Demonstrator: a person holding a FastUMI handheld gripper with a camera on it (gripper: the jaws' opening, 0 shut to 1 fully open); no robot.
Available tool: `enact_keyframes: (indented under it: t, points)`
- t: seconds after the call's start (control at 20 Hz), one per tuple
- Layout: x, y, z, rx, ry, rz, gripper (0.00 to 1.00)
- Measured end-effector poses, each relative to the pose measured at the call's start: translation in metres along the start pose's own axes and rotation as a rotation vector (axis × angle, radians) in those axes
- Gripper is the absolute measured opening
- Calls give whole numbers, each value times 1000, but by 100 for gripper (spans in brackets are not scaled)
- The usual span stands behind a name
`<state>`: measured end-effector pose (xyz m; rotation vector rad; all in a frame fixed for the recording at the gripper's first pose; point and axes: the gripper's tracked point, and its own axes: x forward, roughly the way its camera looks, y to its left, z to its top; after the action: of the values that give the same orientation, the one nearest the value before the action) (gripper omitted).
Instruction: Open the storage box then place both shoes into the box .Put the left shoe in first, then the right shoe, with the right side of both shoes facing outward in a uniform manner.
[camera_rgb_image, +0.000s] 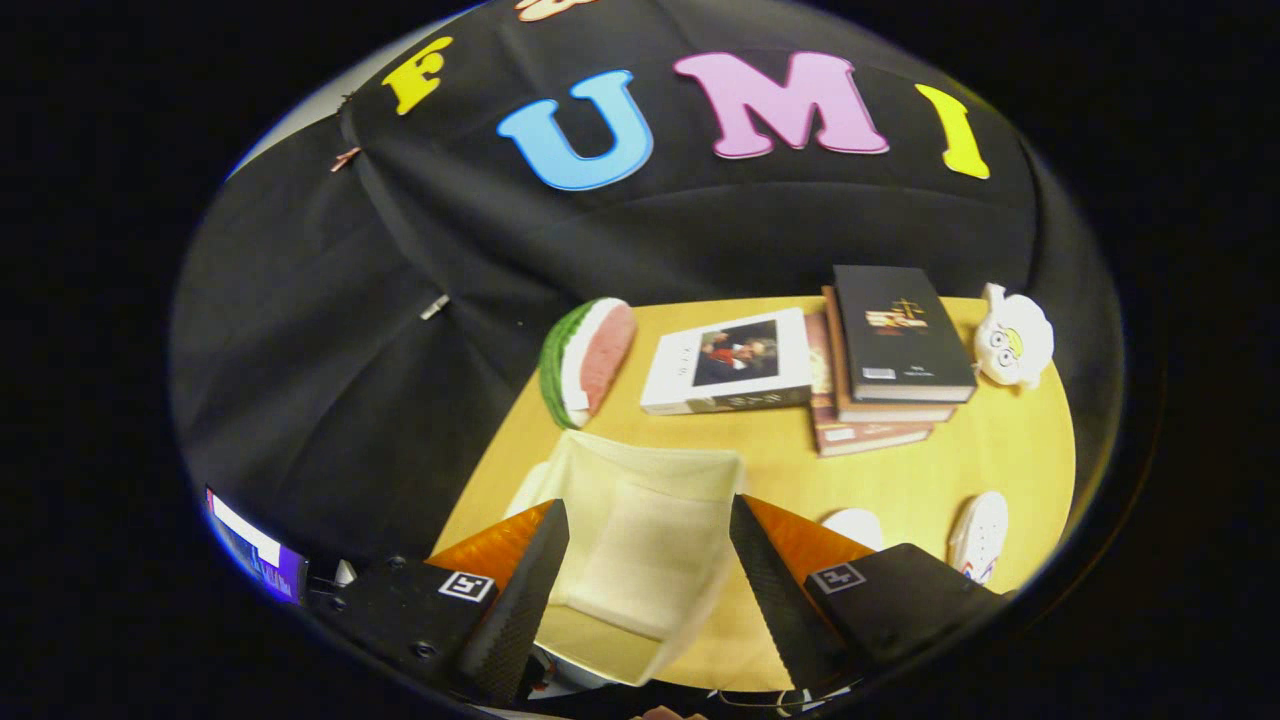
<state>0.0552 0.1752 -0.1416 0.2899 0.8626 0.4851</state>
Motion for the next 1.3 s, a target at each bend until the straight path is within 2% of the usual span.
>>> enact_keyframes:
  t: [0.3, 0.5, 0.7, 1.1, 1.25, 1.3]
  points:
    - [-11, -114, -63, 93, 111, -126, 98]
    - [4, -161, -114, 154, 212, -164, 98]
    - [21, -183, -150, 182, 290, -161, 98]
    - [49, -217, -174, 151, 344, -155, 98]
    - [54, -217, -188, 134, 391, -140, 96]
    - [57, -215, -187, 129, 396, -129, 92]
